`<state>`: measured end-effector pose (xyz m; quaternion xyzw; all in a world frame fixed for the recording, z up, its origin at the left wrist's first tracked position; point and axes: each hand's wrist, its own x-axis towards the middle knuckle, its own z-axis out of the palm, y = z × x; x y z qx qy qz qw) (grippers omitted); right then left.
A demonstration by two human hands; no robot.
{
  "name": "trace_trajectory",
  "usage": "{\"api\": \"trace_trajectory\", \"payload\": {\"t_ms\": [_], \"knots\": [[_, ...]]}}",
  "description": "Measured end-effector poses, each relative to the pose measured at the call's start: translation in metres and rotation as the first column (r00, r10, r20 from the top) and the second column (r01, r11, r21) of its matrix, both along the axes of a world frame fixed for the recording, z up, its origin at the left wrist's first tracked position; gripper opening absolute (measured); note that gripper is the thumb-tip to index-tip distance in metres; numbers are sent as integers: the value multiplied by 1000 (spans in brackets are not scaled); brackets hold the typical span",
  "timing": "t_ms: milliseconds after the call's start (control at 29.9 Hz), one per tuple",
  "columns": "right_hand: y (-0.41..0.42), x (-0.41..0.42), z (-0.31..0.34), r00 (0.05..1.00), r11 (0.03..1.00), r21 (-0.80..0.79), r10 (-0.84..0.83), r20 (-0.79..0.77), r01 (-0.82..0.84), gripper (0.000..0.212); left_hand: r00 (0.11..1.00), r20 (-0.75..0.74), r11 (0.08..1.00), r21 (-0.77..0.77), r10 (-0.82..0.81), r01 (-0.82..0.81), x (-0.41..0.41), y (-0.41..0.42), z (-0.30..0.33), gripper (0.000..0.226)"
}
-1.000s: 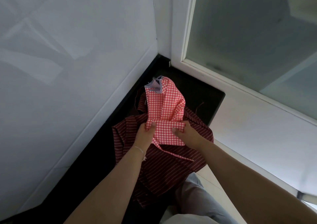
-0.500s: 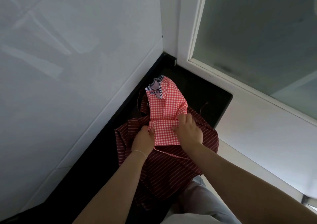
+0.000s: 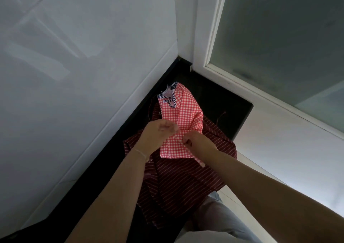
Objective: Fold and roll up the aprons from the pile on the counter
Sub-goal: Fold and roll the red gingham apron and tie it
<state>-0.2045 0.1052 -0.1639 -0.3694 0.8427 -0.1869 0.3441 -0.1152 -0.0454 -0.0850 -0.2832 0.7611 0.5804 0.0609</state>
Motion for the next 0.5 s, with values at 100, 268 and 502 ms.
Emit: {"api": "trace_trajectory", "payload": {"t_ms": [100,268,502], "knots": [[3,0,-2,999,999,-23,28,28,-27,20,975,-96,931,-326,-202,161,-21,6,-11,19],[7,5,-3,999,997,-74,5,42,-2,17,940,-30,788,-554,-340,268,-36,17,-38,23],[14,11,-4,999,998,-38,46,-1,-46,47,967,71,722,-652,-243,230,-31,20,-79,22]]}}
